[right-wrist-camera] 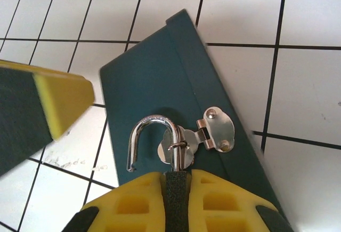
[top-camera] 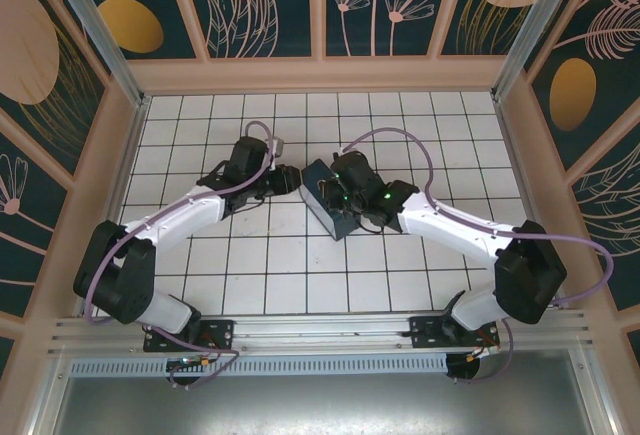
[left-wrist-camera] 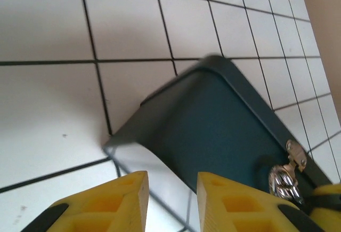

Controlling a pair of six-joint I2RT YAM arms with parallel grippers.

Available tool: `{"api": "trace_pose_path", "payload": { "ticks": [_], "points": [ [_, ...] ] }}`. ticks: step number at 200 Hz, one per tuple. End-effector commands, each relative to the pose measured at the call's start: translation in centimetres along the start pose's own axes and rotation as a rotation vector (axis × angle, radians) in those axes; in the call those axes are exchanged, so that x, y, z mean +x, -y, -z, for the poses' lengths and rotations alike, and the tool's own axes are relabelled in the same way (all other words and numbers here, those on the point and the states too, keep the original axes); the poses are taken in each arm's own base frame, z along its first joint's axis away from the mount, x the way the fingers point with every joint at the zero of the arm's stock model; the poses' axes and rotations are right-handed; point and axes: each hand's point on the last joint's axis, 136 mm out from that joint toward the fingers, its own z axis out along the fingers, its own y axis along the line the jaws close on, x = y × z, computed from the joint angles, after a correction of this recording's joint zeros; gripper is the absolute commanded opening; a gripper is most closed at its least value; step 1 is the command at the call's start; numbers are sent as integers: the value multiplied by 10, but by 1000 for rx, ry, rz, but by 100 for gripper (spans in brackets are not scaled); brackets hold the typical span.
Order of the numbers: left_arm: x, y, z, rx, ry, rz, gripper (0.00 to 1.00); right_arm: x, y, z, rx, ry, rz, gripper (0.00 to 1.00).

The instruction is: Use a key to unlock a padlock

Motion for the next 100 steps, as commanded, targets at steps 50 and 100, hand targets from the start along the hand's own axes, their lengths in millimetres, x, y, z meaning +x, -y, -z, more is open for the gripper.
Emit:
{"api": "trace_pose_path", "payload": {
  "ticks": [50, 100],
  "points": [
    [-12, 3, 6, -80, 42, -2, 33, 16, 16, 33, 17, -70, -33, 0],
    [-47, 28, -19, -88, 36, -168, 55, 19, 6, 53, -107, -122, 60, 0]
  ]
}}
